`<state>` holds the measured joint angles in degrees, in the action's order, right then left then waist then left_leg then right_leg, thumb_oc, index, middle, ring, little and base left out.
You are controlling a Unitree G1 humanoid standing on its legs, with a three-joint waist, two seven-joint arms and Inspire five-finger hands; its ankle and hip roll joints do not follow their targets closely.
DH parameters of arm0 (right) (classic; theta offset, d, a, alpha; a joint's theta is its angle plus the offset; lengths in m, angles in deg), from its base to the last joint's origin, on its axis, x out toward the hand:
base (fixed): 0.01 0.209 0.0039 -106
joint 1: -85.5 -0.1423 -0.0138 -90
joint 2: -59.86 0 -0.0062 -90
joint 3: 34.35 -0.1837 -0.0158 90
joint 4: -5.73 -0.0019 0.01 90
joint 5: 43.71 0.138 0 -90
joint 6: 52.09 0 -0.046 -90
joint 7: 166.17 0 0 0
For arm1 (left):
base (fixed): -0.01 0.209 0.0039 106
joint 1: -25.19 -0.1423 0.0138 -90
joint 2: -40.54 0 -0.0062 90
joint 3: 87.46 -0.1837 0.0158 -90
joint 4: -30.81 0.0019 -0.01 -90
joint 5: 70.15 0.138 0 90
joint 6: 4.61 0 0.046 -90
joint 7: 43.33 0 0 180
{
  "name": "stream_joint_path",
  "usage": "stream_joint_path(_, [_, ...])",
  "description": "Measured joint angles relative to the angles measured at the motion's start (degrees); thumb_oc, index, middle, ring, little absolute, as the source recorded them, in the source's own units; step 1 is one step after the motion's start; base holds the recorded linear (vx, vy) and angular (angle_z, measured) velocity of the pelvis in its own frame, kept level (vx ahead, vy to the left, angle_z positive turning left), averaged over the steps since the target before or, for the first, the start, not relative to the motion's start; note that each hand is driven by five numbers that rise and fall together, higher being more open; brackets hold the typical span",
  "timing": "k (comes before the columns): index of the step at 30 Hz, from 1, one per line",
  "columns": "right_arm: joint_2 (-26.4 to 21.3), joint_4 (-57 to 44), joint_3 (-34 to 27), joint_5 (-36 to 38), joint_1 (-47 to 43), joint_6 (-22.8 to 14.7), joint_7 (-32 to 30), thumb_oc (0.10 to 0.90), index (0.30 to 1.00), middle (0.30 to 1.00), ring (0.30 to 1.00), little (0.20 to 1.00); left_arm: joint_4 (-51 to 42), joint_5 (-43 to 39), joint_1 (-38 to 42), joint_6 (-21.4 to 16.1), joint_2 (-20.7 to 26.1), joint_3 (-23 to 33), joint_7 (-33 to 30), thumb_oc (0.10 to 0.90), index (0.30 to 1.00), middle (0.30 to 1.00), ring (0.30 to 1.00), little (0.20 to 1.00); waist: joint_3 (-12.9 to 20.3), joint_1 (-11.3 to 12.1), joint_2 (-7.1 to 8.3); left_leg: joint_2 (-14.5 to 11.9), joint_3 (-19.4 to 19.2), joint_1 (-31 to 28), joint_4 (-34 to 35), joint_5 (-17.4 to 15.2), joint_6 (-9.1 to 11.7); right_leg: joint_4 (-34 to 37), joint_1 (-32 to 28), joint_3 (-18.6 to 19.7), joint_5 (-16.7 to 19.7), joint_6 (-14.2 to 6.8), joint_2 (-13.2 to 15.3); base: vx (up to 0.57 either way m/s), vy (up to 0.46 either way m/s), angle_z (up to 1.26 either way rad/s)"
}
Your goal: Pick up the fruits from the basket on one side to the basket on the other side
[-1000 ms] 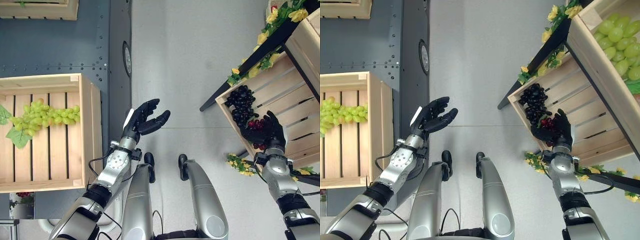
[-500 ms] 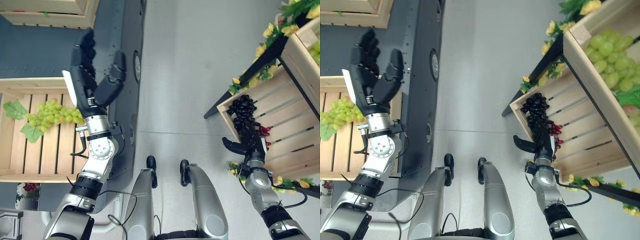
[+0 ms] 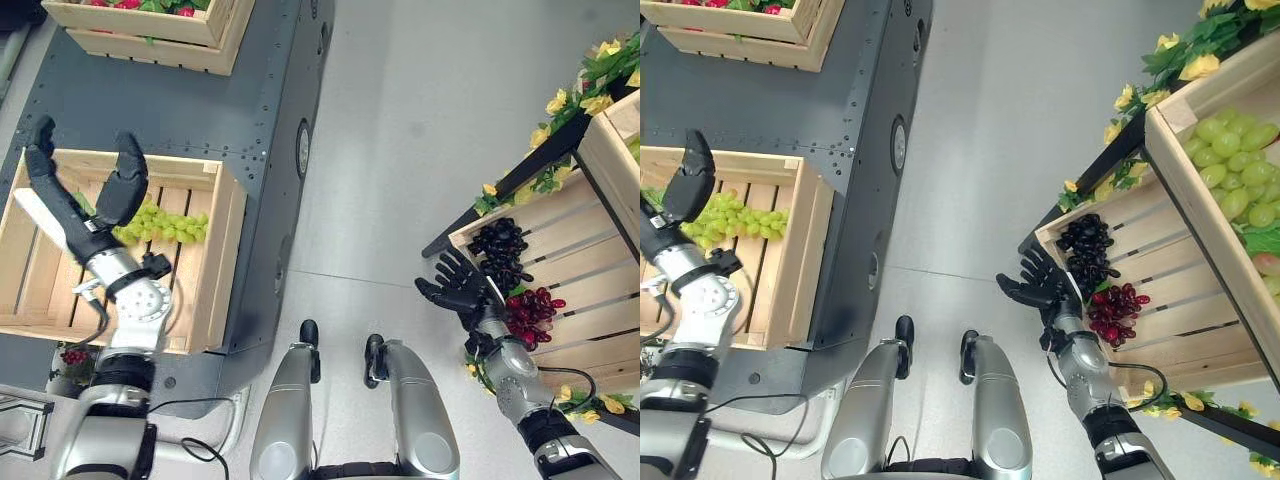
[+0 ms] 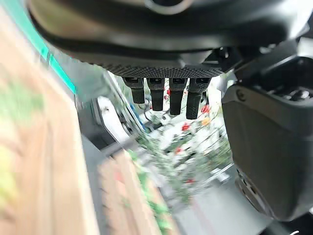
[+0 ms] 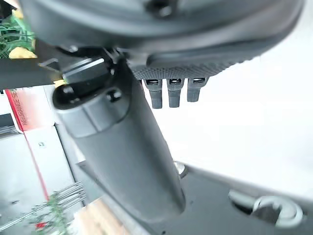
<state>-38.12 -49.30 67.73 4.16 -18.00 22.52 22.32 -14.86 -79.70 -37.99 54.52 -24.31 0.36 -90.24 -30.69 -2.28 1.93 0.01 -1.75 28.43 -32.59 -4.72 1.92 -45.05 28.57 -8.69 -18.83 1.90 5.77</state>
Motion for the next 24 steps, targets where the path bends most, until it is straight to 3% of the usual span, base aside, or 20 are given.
stream_joint_path(2, [-0.2,0.0,-0.1,0.9,0.3,0.1,1.7,0.800,0.900,0.900,0.900,0.900,2.9,0.9,0.1,1.6,1.5,-0.4,0.0,0.800,0.900,0.900,0.900,0.900,0.0,-0.1,-0.06,-0.1,-0.3,0.2,-0.2,0.0,0.0,-0.4,0.1,-0.1,-0.5,0.4,0.1,0.03,0.080,0.05])
stream_joint_path(4, [-0.4,-0.2,-0.1,2.7,0.3,0.2,4.1,0.800,0.900,0.900,0.900,0.900,6.1,4.9,0.2,5.7,4.1,-1.9,0.0,0.800,0.900,0.900,0.900,0.900,0.0,-0.1,-0.08,-0.2,-0.4,0.8,-0.3,0.0,0.0,-0.6,0.8,0.0,-0.5,0.5,0.1,0.02,0.074,-0.01])
stream_joint_path(7, [-1.1,-1.7,0.1,3.9,-0.1,0.4,4.1,0.800,0.900,0.900,0.900,0.900,10.7,14.3,1.1,11.2,9.5,-8.4,1.5,0.800,0.900,0.900,0.900,0.900,0.0,-0.1,-0.10,-0.9,-1.3,3.0,-0.9,0.1,0.2,-1.2,3.0,-0.2,-0.4,0.3,0.0,0.01,0.078,0.01])
stream_joint_path(9, [-1.7,-1.7,0.1,4.8,-0.6,0.3,4.1,0.800,0.900,0.900,0.900,0.900,11.6,17.9,1.2,13.1,10.1,-9.1,2.4,0.800,0.900,0.900,0.900,0.900,0.0,0.0,-0.11,-1.0,-1.5,3.8,-1.1,0.2,0.1,-1.3,3.8,-0.1,-0.4,0.2,0.1,-0.01,0.077,-0.02])
stream_joint_path(13, [-3.6,-1.7,0.1,4.4,-2.3,0.2,3.8,0.800,0.900,0.900,0.900,0.900,13.0,26.4,3.1,15.7,13.0,-14.5,4.5,0.800,0.900,0.900,0.900,0.900,0.0,0.1,-0.11,-1.1,-1.5,6.1,-2.1,0.2,-0.2,-1.5,5.6,-0.5,-0.3,0.2,0.1,-0.02,0.046,0.04])
stream_joint_path(19, [-6.0,0.2,0.7,4.3,-6.4,0.1,3.9,0.800,0.900,0.900,0.900,0.900,14.7,40.3,8.1,16.8,16.5,-24.5,6.8,0.800,0.900,0.900,0.900,0.900,0.0,0.4,-0.08,-1.4,-1.5,9.4,-3.9,-0.1,-0.5,-2.8,8.1,-1.2,-0.5,0.3,0.3,0.02,0.038,0.05])
stream_joint_path(24, [-7.5,0.6,2.7,4.8,-6.6,0.1,6.3,0.800,0.900,0.900,0.900,0.900,12.3,45.7,9.2,17.0,18.0,-31.3,7.6,0.800,0.900,0.900,0.900,0.900,0.0,0.8,-0.09,-1.8,-1.5,10.6,-4.4,-0.1,-0.3,-3.3,9.0,-1.8,-0.6,0.5,0.4,-0.03,0.027,0.04])
